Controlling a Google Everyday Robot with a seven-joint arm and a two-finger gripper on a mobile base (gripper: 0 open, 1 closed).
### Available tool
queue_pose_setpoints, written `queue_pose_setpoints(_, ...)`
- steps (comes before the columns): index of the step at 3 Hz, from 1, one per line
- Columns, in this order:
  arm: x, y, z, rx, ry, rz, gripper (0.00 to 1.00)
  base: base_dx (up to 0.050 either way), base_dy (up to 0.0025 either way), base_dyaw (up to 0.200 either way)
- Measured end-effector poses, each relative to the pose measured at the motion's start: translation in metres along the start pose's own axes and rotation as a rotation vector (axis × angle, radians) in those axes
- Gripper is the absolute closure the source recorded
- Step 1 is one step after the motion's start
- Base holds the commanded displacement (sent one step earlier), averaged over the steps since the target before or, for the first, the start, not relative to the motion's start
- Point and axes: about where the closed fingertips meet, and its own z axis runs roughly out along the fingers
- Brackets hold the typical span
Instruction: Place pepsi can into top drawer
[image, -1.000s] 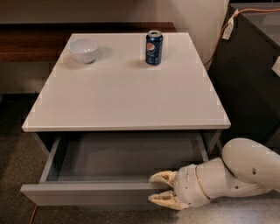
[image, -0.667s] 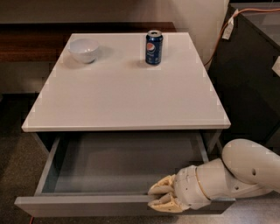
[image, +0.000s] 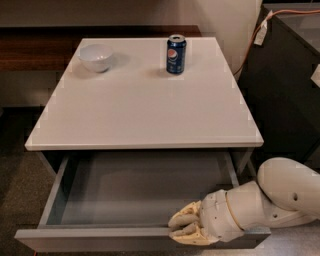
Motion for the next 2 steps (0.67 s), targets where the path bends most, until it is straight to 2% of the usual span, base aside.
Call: queue_pose_setpoints(2,-0.026,0.001,-0.033,0.021,-0.032,-0.018,0.54,0.0,0.0,0.0)
